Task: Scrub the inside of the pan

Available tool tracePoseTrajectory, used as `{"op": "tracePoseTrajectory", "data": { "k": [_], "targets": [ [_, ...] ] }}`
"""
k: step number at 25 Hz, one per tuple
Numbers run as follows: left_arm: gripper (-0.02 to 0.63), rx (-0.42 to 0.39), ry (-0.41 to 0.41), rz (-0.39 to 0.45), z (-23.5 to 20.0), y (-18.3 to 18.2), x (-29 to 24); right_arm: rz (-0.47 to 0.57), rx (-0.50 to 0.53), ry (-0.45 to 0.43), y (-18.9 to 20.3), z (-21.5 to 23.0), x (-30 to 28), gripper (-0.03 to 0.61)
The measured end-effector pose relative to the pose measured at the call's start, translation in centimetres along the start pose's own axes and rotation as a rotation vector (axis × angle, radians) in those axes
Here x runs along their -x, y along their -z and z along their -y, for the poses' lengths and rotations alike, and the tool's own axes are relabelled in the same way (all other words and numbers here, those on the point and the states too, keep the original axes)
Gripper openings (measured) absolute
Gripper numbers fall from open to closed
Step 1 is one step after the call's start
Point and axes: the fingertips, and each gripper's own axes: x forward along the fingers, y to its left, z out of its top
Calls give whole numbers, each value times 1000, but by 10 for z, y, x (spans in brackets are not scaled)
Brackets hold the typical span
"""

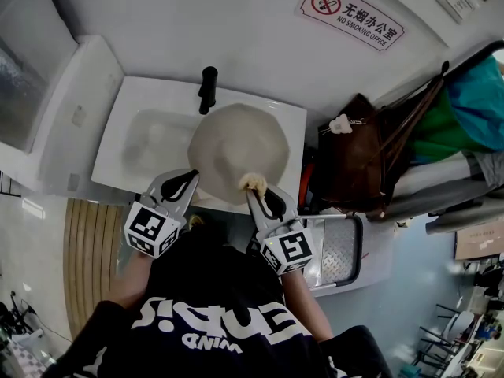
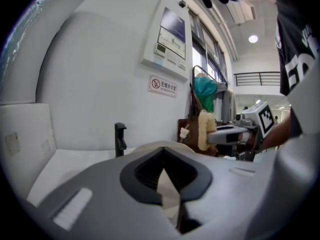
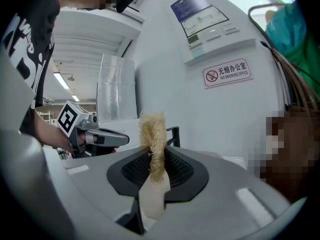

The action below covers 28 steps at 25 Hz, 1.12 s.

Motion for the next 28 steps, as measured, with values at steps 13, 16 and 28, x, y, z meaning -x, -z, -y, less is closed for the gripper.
{"op": "tracePoseTrajectory", "data": {
  "k": [13,16,28],
  "targets": [
    [-5,-22,-51,24,-2,-6,3,-1,-7,17,1,4,0,74],
    [-5,-24,-57,28,-2,-7,3,5,-16,29,2,6,0,74],
    [-5,-26,-76,41,-3,-10,8,33,-22,77,-3,15,4,74]
  ]
}}
